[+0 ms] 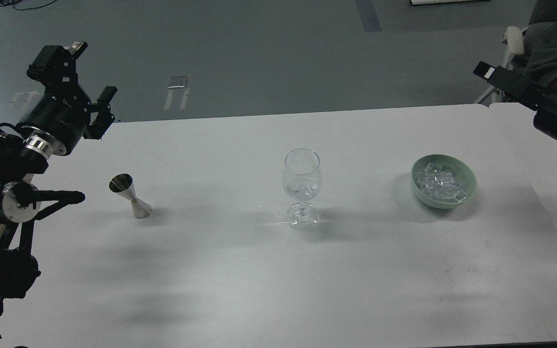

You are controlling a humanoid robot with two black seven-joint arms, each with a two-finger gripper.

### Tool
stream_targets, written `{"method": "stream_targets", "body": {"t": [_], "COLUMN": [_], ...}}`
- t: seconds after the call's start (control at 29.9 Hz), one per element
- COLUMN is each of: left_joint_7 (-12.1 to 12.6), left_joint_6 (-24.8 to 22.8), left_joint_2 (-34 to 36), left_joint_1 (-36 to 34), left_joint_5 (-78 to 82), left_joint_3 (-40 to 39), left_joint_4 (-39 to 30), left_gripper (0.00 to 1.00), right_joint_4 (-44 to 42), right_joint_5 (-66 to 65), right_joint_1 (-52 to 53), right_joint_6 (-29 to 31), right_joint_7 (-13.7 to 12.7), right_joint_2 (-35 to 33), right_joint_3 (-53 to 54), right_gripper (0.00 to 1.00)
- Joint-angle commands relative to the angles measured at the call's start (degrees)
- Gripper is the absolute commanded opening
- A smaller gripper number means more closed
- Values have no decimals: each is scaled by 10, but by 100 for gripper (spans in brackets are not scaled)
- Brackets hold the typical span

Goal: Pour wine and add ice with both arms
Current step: 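Raise the left gripper away and move the right gripper toward the bowl, then reach the right gripper into the green bowl and grasp an ice cube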

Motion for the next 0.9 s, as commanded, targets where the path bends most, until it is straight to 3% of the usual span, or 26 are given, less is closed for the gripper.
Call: {"method": "stream_targets", "body": {"t": [0.0,0.17,0.7,0.87], "left_joint_7": [-4,-9,-10,-10], "left_joint_6": [10,11,12,11], "left_joint_2": [-16,-27,-41,-41], "left_joint_1": [-1,0,6,6], "left_joint_5": [5,6,5,5], "left_joint_3": [2,2,2,2], "left_joint_4": [1,1,1,1], "left_gripper": [97,97,97,97], "right_joint_4": [-2,-49,-141,-140], "right_joint_5": [-168,-234,-267,-267], "right_joint_1": [-51,-92,-131,-130], "right_joint_6": [-99,-127,-122,-119], "right_joint_7": [-1,-2,-5,-6], "right_joint_2": [3,39,138,152], "right_joint_3": [0,0,-3,-4], "right_gripper": [100,100,97,78]}}
